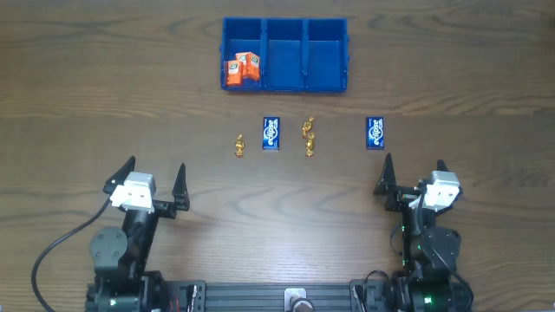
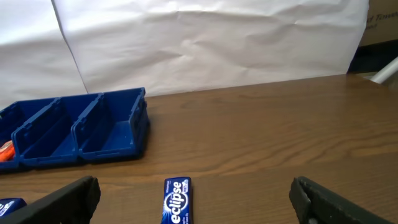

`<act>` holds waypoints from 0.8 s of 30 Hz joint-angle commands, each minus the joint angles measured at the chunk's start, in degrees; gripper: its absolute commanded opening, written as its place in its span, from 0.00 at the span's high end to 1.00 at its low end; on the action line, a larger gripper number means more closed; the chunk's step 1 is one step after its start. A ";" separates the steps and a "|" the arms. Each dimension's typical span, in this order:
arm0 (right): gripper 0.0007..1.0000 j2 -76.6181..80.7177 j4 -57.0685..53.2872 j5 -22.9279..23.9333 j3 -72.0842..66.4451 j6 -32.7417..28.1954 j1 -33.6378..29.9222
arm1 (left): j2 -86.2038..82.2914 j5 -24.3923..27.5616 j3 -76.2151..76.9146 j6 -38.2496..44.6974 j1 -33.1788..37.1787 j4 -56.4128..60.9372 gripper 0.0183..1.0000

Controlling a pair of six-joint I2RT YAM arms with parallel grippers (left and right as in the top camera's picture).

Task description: Sort Candies Into Trays

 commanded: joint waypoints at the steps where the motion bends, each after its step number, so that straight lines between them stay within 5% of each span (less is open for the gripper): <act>1: 0.00 -0.33 -0.35 0.17 0.04 -0.59 -0.15 | -0.42 1.25 -1.03 1.31 0.17 -2.05 0.00; 24: 0.00 -0.33 -0.22 -0.85 0.04 -0.39 -0.15 | -0.42 1.25 -1.03 1.31 0.17 -2.05 0.00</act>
